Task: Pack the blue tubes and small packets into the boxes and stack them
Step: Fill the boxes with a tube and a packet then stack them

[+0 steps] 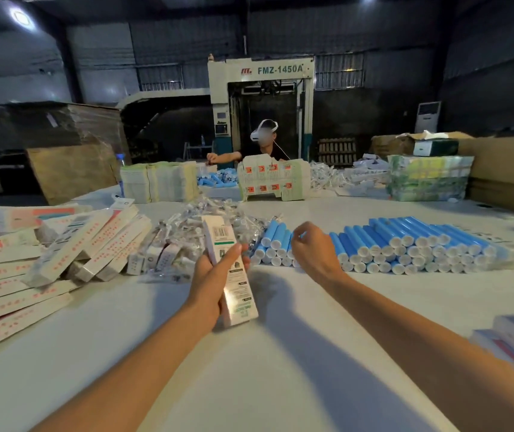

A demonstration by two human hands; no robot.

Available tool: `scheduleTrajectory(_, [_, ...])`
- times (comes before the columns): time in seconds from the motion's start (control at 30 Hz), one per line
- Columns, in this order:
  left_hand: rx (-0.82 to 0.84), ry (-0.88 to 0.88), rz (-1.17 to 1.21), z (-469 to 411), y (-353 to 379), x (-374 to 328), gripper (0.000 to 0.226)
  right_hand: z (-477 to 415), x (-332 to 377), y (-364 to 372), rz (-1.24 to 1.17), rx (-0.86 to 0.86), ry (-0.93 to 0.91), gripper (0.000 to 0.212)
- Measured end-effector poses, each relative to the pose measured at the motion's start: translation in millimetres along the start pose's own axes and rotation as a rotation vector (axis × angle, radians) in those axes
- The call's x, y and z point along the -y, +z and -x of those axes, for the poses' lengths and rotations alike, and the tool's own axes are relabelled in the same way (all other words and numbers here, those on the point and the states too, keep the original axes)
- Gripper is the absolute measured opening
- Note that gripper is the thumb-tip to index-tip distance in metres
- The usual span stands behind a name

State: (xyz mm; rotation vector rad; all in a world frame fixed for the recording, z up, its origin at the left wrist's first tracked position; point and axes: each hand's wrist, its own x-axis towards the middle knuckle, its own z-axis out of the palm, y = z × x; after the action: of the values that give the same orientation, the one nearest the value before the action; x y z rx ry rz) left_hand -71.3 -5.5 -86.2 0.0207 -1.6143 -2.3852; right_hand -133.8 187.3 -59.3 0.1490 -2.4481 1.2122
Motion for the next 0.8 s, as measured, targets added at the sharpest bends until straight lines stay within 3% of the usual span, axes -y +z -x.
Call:
scheduleTrajectory(0.17, [0.032,-0.075,0.094,-3.3,-7.6,3.8,0.041,-59.2,20.5,20.6,0.218,0.092,0.02,0.038])
scheduleTrajectory(0.4, [0.089,-0.054,0.155,-7.6,-10.0,2.6,0.038,-87.0,31.7,50.5,0.507,0.34,0.094,0.042])
scheduleTrajectory(0.63, [0.251,-0.015,0.076,-1.9,-5.9,2.3,0.038,-98.0,37.2,57.8,0.549,0.353,0.115,0.034])
scheduleTrajectory(0.8, [0.241,0.018,-0.059,-0.1,-6.6,3.9,0.031,-101.2,36.9,57.9,0.49,0.347,0.168,0.059])
